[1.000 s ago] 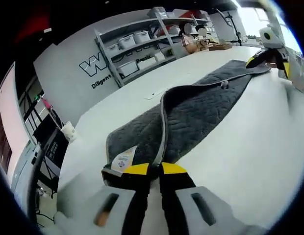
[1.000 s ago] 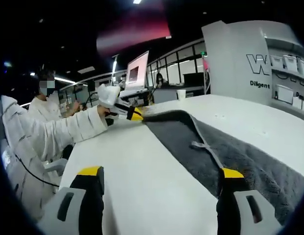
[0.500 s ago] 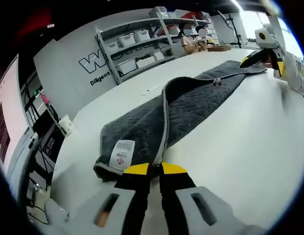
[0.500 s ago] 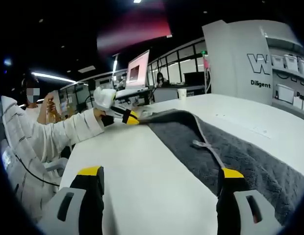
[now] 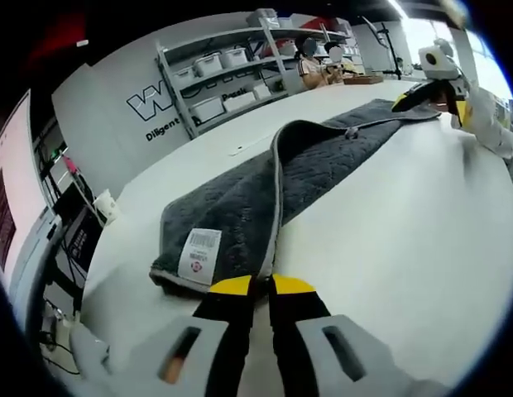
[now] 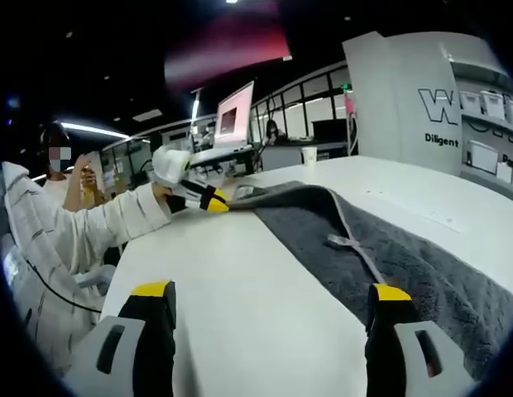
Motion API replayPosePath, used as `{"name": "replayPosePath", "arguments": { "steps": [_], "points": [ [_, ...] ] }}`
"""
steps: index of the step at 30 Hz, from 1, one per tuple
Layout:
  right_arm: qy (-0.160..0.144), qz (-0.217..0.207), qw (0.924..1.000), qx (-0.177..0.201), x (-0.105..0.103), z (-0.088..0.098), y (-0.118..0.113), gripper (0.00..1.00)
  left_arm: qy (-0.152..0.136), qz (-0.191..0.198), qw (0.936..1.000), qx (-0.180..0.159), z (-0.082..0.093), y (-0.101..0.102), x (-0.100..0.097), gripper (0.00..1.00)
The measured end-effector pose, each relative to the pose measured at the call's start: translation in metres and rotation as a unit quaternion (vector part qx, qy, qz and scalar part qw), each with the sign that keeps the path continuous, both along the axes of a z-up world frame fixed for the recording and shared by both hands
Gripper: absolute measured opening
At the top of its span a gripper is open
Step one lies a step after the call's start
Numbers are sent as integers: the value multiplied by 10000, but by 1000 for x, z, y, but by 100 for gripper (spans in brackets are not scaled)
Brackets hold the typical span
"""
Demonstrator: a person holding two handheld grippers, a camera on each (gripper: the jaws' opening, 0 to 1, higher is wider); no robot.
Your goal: Open the folded towel by lifting each exposed corner and separating the folded layers until the towel lies flat within the target outline without major curled edges
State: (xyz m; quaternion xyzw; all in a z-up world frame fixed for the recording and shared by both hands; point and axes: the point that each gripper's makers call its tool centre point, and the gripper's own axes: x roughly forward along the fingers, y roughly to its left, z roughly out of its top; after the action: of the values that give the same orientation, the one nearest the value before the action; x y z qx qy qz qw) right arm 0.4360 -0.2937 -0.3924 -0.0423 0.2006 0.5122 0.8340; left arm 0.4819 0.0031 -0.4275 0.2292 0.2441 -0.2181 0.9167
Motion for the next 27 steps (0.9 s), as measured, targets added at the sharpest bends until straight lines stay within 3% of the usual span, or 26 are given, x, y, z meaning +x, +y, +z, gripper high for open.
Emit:
{"name": "replayPosePath", "arguments": {
  "steps": [27],
  "points": [
    [27,141,9999,-82,-5,-5,4,94,176,67,9998,-39,-5,15,-30,6]
  ]
}}
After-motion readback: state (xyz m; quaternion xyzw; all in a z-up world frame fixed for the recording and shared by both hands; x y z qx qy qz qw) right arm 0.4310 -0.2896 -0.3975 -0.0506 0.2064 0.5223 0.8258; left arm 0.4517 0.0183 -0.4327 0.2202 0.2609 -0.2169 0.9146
